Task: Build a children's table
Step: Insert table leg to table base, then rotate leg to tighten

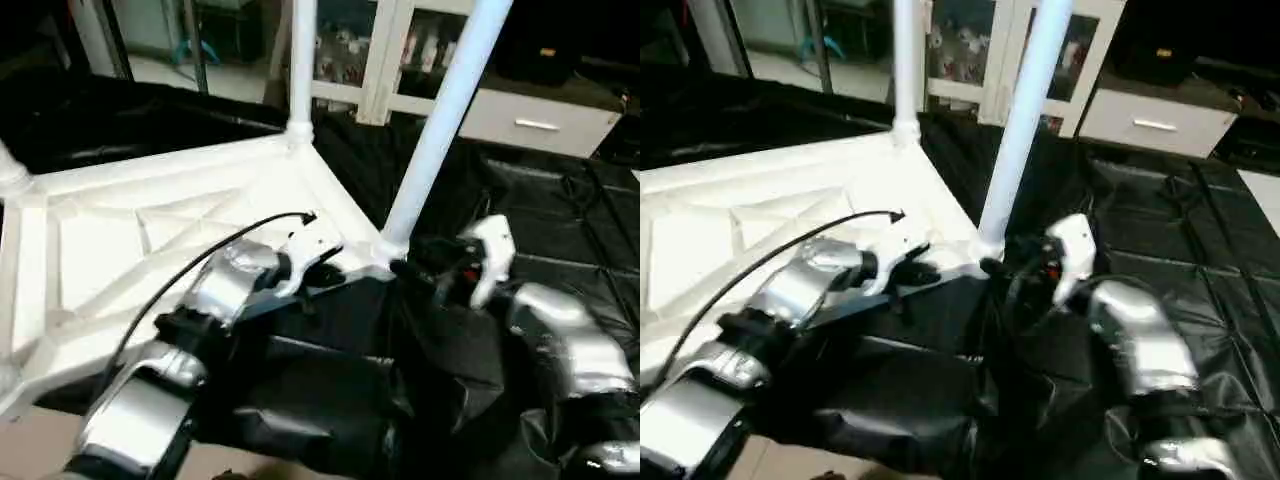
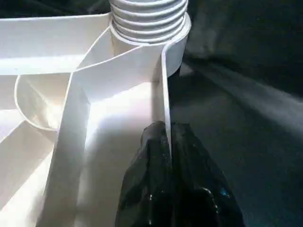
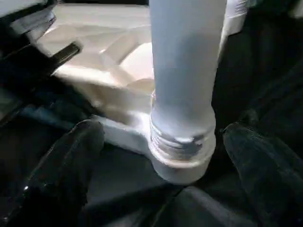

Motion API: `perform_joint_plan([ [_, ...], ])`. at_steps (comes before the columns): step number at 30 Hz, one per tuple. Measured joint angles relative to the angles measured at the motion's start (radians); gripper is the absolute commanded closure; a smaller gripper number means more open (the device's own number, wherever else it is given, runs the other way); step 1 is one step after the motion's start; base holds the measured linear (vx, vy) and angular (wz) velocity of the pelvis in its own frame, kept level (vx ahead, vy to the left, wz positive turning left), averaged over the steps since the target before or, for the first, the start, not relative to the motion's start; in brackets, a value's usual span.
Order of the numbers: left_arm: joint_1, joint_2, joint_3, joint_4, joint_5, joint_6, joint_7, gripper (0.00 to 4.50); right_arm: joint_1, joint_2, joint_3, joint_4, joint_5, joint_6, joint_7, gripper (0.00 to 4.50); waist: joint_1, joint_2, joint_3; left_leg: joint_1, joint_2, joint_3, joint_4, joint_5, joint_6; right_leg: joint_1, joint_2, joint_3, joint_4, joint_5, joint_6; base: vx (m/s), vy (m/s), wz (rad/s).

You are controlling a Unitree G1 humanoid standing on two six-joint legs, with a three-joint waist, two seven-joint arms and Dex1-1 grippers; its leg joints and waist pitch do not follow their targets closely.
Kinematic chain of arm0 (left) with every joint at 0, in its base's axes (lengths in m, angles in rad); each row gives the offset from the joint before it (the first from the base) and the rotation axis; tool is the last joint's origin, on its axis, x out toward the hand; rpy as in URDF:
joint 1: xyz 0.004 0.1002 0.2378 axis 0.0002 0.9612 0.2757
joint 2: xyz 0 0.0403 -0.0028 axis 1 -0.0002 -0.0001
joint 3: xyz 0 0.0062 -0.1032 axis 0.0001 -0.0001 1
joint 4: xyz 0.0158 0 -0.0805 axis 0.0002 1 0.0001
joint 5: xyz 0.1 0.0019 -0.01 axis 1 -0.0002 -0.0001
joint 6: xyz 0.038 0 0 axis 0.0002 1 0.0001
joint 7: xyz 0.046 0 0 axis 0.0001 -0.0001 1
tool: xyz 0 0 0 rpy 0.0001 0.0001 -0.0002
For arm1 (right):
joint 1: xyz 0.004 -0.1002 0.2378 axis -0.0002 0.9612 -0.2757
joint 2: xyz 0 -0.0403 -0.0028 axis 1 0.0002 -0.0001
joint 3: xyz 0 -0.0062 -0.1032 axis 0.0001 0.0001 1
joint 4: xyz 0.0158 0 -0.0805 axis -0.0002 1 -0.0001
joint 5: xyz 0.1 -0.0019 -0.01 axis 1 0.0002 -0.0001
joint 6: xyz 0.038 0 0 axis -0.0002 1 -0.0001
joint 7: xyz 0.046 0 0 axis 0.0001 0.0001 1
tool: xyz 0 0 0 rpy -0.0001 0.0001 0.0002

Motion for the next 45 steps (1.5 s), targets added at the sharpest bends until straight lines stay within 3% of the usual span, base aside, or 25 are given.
perform_joint_plan([
  [6, 0.065, 0.097, -0.033, -0.135, -0.028, 0.033, -0.157, 4.50, 0.000, -0.107, 0.011, -0.022, 0.002, 0.023, 0.127, 0.07, 0.006, 0.000, 0.000, -0.001, 0.002, 0.001, 0.006, 0.000, 0.000, 0.000, 0.000, -0.001, 0.002, 0.000, 0.000, 0.000, 0.000, 0.00],
  [14, 0.119, 0.175, -0.074, -0.264, -0.053, 0.060, -0.291, 4.50, 0.000, -0.179, 0.078, -0.068, 0.005, 0.063, 0.307, 0.07, 0.021, -0.001, 0.000, 0.000, 0.003, 0.001, 0.010, -0.001, -0.002, 0.000, -0.001, -0.001, 0.005, -0.001, -0.001, 0.000, 0.000, 0.00],
  [20, 0.117, 0.169, -0.091, -0.273, -0.050, 0.068, -0.295, 4.50, 0.000, -0.159, 0.135, -0.096, -0.003, 0.041, 0.356, 0.07, 0.028, -0.001, 0.000, 0.000, 0.004, 0.001, 0.016, -0.003, -0.005, 0.000, -0.002, -0.001, 0.012, -0.001, -0.002, 0.000, 0.000, 0.00],
  [25, 0.116, 0.166, -0.099, -0.277, -0.045, 0.073, -0.295, 4.50, -0.010, -0.120, 0.176, -0.081, -0.061, -0.028, 0.349, 0.07, 0.028, -0.001, 0.000, 0.000, 0.005, 0.001, 0.019, -0.003, -0.005, 0.001, -0.002, -0.001, 0.015, -0.001, -0.002, 0.000, 0.000, 0.00],
  [31, 0.112, 0.166, -0.110, -0.283, -0.044, 0.076, -0.294, 4.50, -0.065, -0.057, 0.186, -0.013, -0.102, -0.106, 0.301, 0.07, 0.030, -0.002, -0.001, 0.001, 0.005, 0.001, 0.021, -0.003, -0.005, 0.002, -0.002, -0.001, 0.015, -0.002, -0.003, 0.000, 0.000, 0.00],
  [38, 0.112, 0.174, -0.109, -0.284, -0.043, 0.081, -0.294, 4.50, -0.076, -0.037, 0.193, 0.040, -0.123, -0.135, 0.294, 0.07, 0.029, -0.002, -0.001, 0.000, 0.005, 0.001, 0.022, -0.003, -0.005, 0.002, -0.002, -0.001, 0.016, -0.002, -0.003, 0.000, 0.000, 0.00],
  [45, 0.112, 0.175, -0.110, -0.286, -0.043, 0.085, -0.293, 4.50, -0.079, -0.025, 0.193, 0.066, -0.131, -0.146, 0.311, 0.62, 0.028, -0.002, -0.001, 0.000, 0.006, 0.001, 0.022, -0.003, -0.005, 0.002, -0.002, -0.001, 0.017, -0.002, -0.003, 0.000, 0.000, 0.00],
])
